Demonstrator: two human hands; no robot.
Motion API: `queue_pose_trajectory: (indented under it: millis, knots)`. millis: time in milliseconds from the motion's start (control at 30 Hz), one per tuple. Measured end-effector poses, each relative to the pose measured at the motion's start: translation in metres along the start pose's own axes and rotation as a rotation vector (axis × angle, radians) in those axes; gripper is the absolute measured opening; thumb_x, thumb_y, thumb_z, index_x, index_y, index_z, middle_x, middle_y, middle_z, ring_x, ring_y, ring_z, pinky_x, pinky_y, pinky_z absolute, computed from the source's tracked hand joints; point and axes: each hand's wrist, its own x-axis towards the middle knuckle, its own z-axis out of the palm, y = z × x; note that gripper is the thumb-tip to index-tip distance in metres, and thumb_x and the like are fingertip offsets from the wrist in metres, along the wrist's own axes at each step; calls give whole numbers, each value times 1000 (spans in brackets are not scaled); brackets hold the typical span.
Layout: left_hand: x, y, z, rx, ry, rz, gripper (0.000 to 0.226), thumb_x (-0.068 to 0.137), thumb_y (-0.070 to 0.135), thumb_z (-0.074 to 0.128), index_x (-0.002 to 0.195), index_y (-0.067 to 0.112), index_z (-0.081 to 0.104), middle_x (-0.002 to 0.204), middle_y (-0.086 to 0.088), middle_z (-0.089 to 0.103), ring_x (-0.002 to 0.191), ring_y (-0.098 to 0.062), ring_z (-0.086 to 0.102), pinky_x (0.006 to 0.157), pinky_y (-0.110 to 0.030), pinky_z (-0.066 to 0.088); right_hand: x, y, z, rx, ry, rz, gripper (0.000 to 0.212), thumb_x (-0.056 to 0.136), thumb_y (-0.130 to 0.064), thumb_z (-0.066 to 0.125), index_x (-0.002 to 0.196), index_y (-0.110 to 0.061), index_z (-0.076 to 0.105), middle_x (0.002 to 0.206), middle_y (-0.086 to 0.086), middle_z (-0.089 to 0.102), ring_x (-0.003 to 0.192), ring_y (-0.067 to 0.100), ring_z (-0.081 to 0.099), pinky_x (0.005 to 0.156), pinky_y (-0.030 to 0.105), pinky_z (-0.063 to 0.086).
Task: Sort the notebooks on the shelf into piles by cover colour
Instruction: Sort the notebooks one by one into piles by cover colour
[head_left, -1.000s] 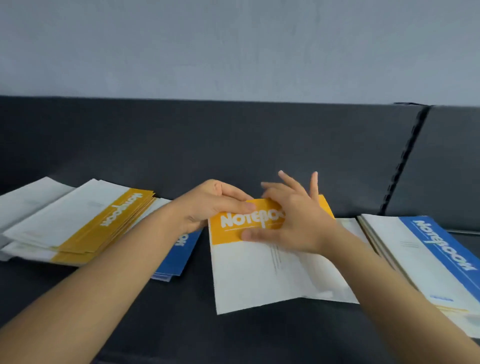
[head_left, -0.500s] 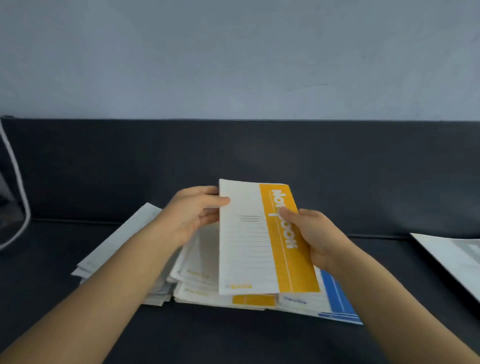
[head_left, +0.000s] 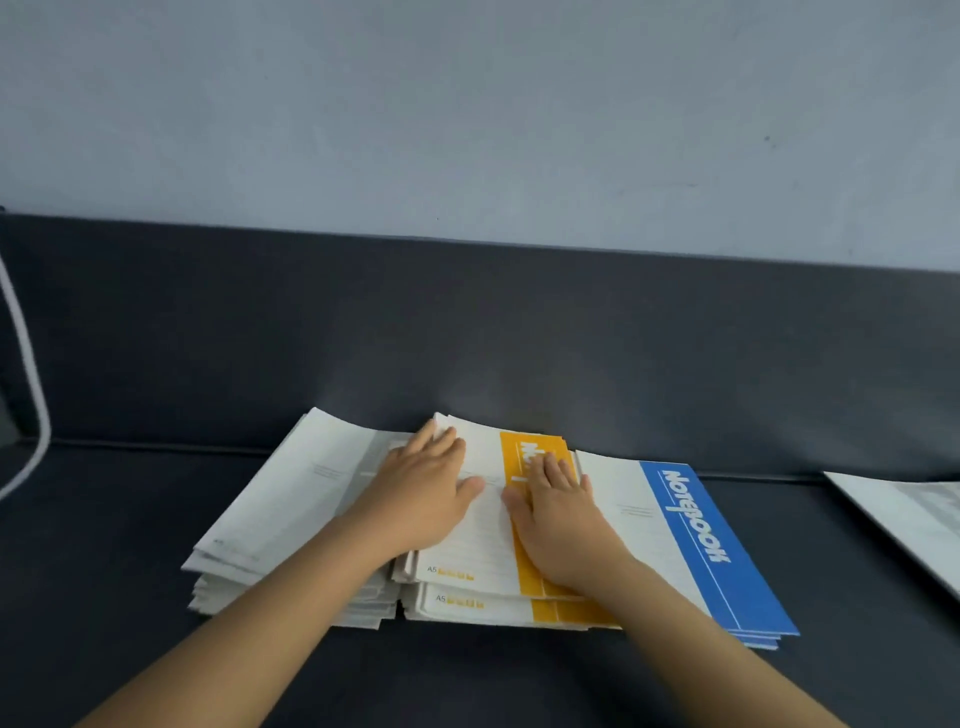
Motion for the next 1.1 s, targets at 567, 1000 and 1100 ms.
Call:
queue_pose_trajectory:
  millis: [567,1000,1100]
  knots:
    - [25,202,-11,57,106,195,76,94,67,11,153,21,20,162,3,16,150,-16,4,119,-38,9,-63,200,-105,-210,253,346,56,91,-61,38,113,-12,55,122,5,52,120,24,44,94,34,41]
    - [79,429,52,-442,-70,-18,63,89,49,59,140,21,34,138,6,47,115,-13,49,96,-32,45,-99,403,-144,29,52,243,73,89,-60,44,143,-12,32,141,8,44,130,27,39,101,35,34]
    - [92,439,57,-686,-19,-114,67,82,35,74,135,20,37,126,11,46,105,-5,45,87,-24,43,-96,405,-146,122,14,207,77,87,-57,50,145,-11,26,144,10,40,134,29,33,104,36,31]
